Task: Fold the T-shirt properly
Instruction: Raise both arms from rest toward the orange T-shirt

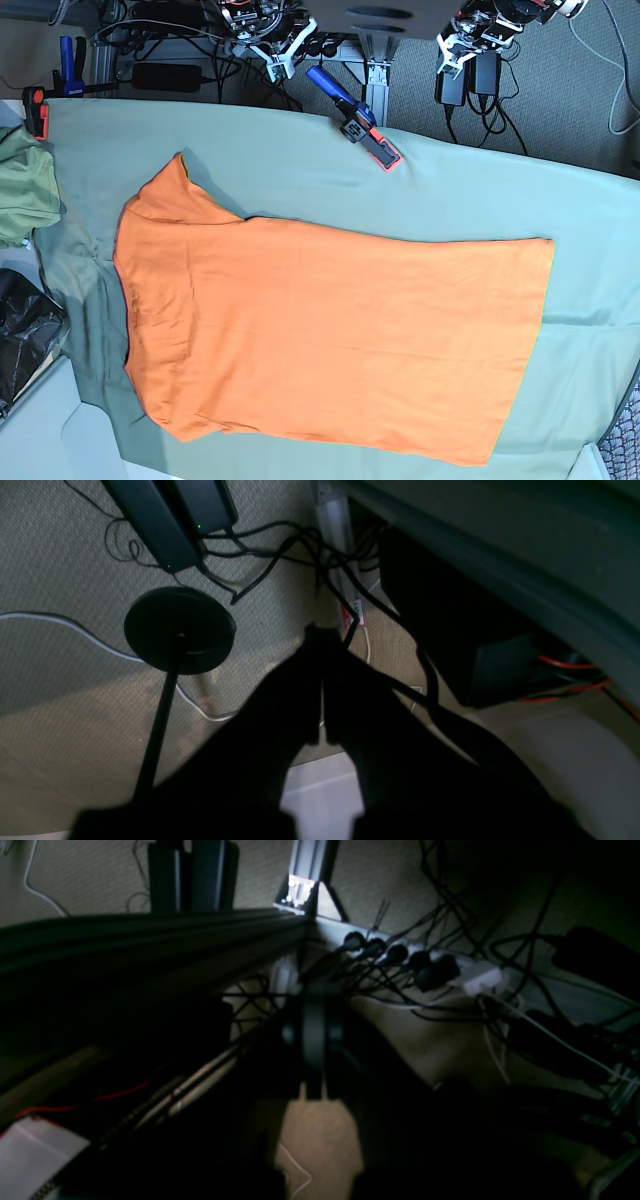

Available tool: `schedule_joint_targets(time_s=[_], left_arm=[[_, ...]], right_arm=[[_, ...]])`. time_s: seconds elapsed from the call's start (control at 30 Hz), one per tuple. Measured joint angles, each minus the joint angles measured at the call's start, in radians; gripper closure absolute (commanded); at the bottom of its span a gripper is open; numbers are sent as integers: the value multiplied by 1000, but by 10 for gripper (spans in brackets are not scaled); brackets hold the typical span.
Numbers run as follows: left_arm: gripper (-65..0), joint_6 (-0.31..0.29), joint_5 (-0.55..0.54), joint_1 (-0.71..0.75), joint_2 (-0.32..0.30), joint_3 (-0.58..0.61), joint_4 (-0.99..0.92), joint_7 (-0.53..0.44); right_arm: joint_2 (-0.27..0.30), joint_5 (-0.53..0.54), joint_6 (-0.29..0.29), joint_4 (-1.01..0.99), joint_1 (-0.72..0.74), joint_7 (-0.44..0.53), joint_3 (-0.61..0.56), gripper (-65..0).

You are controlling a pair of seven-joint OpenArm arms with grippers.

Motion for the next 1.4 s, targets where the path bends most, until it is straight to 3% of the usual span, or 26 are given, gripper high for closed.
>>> schedule_joint_targets(time_s=[1.07, 1.17, 1.4], left_arm=[[0, 0, 0, 0, 0, 0, 0, -57], [0, -1, 0, 13, -1, 0, 2, -109], [0, -259, -72, 87, -53, 0, 11, -287]], right_arm=[[1, 0, -5, 11, 0, 0, 0, 0], [22, 1, -2, 27, -15, 3, 0, 0], [113, 1, 21, 158, -144, 3, -2, 0]])
